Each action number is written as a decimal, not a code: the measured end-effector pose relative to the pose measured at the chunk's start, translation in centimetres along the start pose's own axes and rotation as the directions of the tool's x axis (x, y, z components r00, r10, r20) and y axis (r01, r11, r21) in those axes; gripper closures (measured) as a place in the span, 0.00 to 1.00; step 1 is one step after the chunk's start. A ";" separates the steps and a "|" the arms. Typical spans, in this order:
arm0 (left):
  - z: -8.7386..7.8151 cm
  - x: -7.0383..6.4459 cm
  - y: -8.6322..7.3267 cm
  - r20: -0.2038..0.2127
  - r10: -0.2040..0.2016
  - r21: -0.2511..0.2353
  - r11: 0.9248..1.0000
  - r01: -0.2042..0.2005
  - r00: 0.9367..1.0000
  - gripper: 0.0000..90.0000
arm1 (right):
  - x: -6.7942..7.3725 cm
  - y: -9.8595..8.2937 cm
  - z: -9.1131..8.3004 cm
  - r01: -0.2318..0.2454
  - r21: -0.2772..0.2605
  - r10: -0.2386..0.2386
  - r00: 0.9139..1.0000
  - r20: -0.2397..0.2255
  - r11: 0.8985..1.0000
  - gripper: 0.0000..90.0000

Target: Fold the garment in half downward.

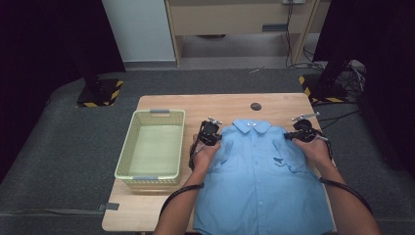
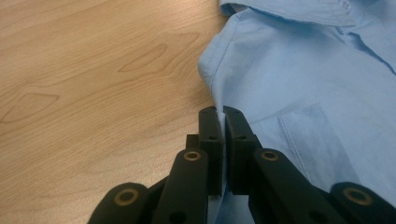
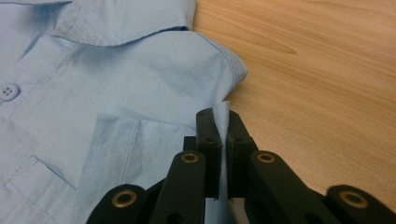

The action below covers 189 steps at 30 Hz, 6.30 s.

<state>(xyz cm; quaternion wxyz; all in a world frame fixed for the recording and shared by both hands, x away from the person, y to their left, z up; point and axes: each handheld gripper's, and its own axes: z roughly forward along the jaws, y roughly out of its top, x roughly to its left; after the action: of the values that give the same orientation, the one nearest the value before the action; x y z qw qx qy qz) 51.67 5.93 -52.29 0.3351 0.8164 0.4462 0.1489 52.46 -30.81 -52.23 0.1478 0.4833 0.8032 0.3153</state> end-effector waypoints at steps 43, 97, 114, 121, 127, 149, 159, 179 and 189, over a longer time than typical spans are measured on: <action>-8.6 -1.7 6.1 -0.119 0.063 -0.214 0.973 -0.087 0.991 0.99 | 1.5 5.5 -8.1 0.096 -0.135 -0.085 0.993 0.087 0.986 0.98; -13.9 -8.1 -9.6 0.015 0.297 -0.097 0.951 -0.295 0.955 0.98 | 10.4 -12.2 -14.3 0.191 -0.213 -0.205 0.978 -0.047 0.958 0.97; -11.2 -9.3 -12.0 0.036 0.339 0.026 0.940 -0.340 0.940 0.98 | 11.0 -14.3 -11.4 0.192 -0.076 -0.198 0.976 -0.091 0.979 0.97; -10.1 -9.7 -11.5 0.011 0.336 0.015 0.942 -0.336 0.942 0.97 | 10.2 -14.0 -10.6 0.178 -0.053 -0.182 0.981 -0.070 0.983 0.96; -9.1 -9.3 -10.6 -0.007 0.320 0.007 0.947 -0.320 0.947 0.97 | 9.0 -13.4 -9.9 0.146 -0.069 -0.150 0.987 -0.059 0.987 0.96; -7.8 -9.2 -9.7 -0.046 0.253 -0.049 0.966 -0.255 0.966 0.72 | 8.0 -12.7 -9.2 0.132 -0.107 -0.132 0.991 0.014 0.985 0.71; -10.9 -10.2 -8.5 -0.014 0.261 -0.131 0.957 -0.260 0.965 0.47 | 8.3 -11.6 -12.7 0.120 -0.189 -0.120 0.993 0.014 0.975 0.41; -7.0 -9.9 -1.4 0.091 0.264 -0.053 0.964 -0.260 0.960 0.50 | 8.9 -3.4 -7.2 0.193 -0.077 -0.201 0.972 -0.118 0.978 0.65; -3.2 -10.6 -2.4 0.118 0.284 0.014 0.958 -0.287 0.952 0.50 | 8.5 -3.3 -4.1 0.178 -0.007 -0.177 0.972 -0.152 0.984 0.49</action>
<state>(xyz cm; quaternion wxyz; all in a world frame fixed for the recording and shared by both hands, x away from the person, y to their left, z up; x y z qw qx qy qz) 42.46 -0.64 -50.97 0.3225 0.8845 0.3058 0.1419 43.85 -26.05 -50.64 0.1121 0.3848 0.8532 0.3339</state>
